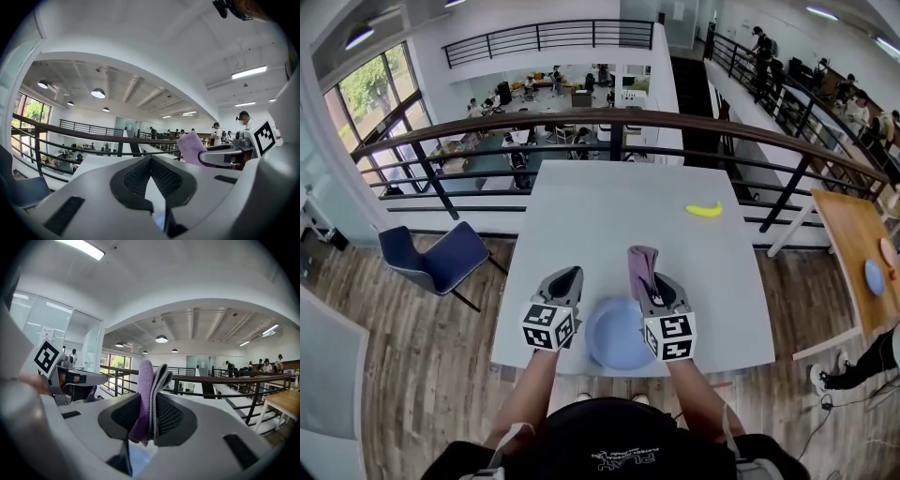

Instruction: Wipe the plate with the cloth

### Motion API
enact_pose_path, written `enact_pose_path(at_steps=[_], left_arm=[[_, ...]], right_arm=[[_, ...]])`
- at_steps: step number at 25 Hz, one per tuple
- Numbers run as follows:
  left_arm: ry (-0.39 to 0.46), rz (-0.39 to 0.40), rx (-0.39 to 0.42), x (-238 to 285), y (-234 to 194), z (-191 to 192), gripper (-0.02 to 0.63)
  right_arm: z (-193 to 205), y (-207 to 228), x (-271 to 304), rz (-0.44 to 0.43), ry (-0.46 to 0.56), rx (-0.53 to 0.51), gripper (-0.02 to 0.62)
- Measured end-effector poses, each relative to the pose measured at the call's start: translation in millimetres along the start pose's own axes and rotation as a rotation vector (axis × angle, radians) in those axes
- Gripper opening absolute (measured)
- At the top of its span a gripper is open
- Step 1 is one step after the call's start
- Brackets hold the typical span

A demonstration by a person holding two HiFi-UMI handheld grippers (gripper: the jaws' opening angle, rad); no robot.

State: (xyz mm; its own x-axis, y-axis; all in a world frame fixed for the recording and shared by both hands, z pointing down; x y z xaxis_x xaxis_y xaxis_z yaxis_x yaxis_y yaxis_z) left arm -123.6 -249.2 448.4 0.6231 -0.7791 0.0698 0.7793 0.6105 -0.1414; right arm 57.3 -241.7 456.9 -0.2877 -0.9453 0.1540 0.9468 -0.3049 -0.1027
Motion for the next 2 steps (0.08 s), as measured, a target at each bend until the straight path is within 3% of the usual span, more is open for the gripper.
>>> enact_pose_path(at_steps=[2], left_arm=[[-0.004,0.002,-0.003,0.3,-0.6,1.6,0.012]], right_arm=[[1.8,-0.4,0.4,0.002,-0.003,-0.007,0.107]])
Point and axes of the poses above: the fingertips, and each gripper's own axes: x forward along the fingers, y to its right, z out of its underside, the point moved 3 cm from there along -x, backward along the fingers, and after that the axes turned 11 degrees about z, right-handed, at the moved point
